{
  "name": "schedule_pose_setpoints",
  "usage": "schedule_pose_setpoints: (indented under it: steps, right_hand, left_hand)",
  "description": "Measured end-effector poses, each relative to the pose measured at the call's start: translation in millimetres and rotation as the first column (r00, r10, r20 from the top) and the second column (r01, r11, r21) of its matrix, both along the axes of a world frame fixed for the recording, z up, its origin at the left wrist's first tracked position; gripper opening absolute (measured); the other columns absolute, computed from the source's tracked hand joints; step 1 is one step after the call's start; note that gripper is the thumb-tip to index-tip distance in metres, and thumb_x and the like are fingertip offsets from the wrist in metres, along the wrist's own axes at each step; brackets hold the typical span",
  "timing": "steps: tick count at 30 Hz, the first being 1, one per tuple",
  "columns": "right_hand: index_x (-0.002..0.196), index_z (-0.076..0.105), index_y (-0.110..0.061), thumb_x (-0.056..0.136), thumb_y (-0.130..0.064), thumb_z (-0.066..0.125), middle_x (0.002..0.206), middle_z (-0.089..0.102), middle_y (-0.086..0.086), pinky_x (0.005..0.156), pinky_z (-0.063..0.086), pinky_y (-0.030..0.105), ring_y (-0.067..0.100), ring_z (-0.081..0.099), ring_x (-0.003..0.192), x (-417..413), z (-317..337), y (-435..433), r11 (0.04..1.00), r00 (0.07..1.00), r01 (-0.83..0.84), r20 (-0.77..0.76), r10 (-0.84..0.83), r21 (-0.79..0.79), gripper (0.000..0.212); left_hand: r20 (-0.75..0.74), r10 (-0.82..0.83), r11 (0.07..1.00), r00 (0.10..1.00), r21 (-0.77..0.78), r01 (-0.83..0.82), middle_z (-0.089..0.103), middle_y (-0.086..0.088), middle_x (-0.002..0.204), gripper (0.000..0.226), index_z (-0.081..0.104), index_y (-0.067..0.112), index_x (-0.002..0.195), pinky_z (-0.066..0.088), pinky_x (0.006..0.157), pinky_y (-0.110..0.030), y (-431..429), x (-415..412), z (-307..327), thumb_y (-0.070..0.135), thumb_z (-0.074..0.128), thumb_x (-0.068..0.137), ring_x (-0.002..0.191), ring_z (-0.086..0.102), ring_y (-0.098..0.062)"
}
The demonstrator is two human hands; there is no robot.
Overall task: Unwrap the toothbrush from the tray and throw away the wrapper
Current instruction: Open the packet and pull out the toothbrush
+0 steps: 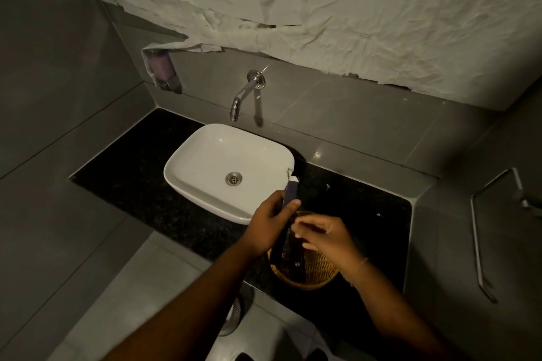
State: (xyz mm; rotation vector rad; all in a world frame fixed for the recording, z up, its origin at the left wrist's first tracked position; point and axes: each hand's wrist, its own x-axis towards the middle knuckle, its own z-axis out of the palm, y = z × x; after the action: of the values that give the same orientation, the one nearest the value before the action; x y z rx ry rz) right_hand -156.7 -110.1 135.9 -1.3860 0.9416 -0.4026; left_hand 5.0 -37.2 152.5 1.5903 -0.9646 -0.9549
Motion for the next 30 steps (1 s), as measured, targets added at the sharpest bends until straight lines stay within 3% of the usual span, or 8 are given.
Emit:
schedule_pose_setpoints:
  steps: [4,6,10,16,19,22,25,30]
  right_hand:
    - [0.11,0.075,-0.033,0.087,-0.076,0.056,0.099,0.083,0.0,0.064,0.064,0.031,0.019,0.081,0.084,-7,7,-13,0.977,0.985,0.172,0.002,-0.173,0.124,0.053]
    - [0.113,0.072,-0.034,0.092,-0.076,0.048,0.099,0.083,0.0,0.06,0.062,0.032,0.02,0.081,0.082,-3,10,-16,0.96,0.979,0.203,-0.006,-0.205,0.192,0.053]
    - [0.098,0.078,-0.034,0.1,-0.055,0.051,0.092,0.084,0.004,0.051,0.057,0.028,0.016,0.079,0.068,8,7,-17,0.889,0.956,0.282,-0.025,-0.293,0.361,0.035]
    - [0.111,0.074,-0.015,0.104,-0.033,0.052,0.097,0.08,0.013,0.052,0.054,0.027,0.021,0.07,0.072,10,-12,-7,0.813,0.952,0.3,-0.105,-0.287,0.499,0.03]
    - [0.095,0.079,-0.02,0.106,-0.021,0.048,0.088,0.084,0.007,0.049,0.059,0.028,0.016,0.08,0.066,12,-22,2,0.785,0.963,0.254,-0.071,-0.261,0.566,0.034]
    - [0.096,0.07,-0.018,0.11,-0.021,0.039,0.068,0.081,0.004,0.045,0.059,0.03,0.017,0.078,0.057,15,-25,14,0.729,0.965,0.25,-0.098,-0.245,0.638,0.035]
    - [0.097,0.069,-0.017,0.111,-0.025,0.036,0.068,0.081,0.005,0.058,0.059,0.037,0.024,0.072,0.076,18,-28,24,0.679,0.958,0.267,-0.113,-0.263,0.684,0.037]
    - [0.101,0.069,-0.012,0.108,-0.024,0.042,0.074,0.082,0.007,0.05,0.061,0.027,0.019,0.077,0.057,19,-29,30,0.644,0.963,0.22,-0.057,-0.264,0.733,0.031]
  left_hand:
    - [0.392,-0.23,0.971,0.891,0.15,0.185,0.079,0.008,0.118,0.044,0.061,0.039,0.14,0.061,0.094,-0.044,4,10,11,0.06,0.059,0.101,0.106,0.075,-0.012]
    - [0.575,-0.369,0.929,0.73,0.259,0.265,0.078,0.01,0.119,0.057,0.055,0.045,0.146,0.06,0.09,-0.04,1,15,19,0.071,0.054,0.096,0.105,0.075,-0.013]
    - [0.715,-0.489,0.872,0.499,0.383,0.306,0.072,0.006,0.114,0.062,0.052,0.048,0.151,0.054,0.08,-0.035,-6,14,37,0.071,0.059,0.094,0.103,0.069,-0.015]
    - [0.634,-0.711,0.698,0.304,0.691,0.189,0.059,-0.003,0.126,0.052,0.061,0.034,0.142,0.046,0.077,-0.037,-18,4,57,0.061,0.061,0.097,0.112,0.067,-0.027]
    - [0.625,-0.756,0.651,0.192,0.747,0.135,0.068,-0.001,0.124,0.05,0.067,0.029,0.138,0.051,0.076,-0.036,-23,-1,67,0.058,0.065,0.096,0.108,0.07,-0.025]
    - [0.571,-0.808,0.585,0.146,0.808,0.074,0.073,0.001,0.104,0.052,0.069,0.023,0.134,0.042,0.062,-0.03,-23,-7,78,0.056,0.07,0.094,0.09,0.07,-0.019]
    - [0.549,-0.829,0.556,0.106,0.83,0.046,0.056,0.004,0.075,0.053,0.07,0.018,0.128,0.03,0.05,-0.03,-25,-13,89,0.056,0.074,0.092,0.062,0.052,-0.014]
    - [0.544,-0.836,0.547,0.075,0.837,0.024,0.052,0.004,0.07,0.053,0.073,0.019,0.125,0.027,0.049,-0.03,-29,-16,106,0.055,0.08,0.087,0.058,0.048,-0.014]
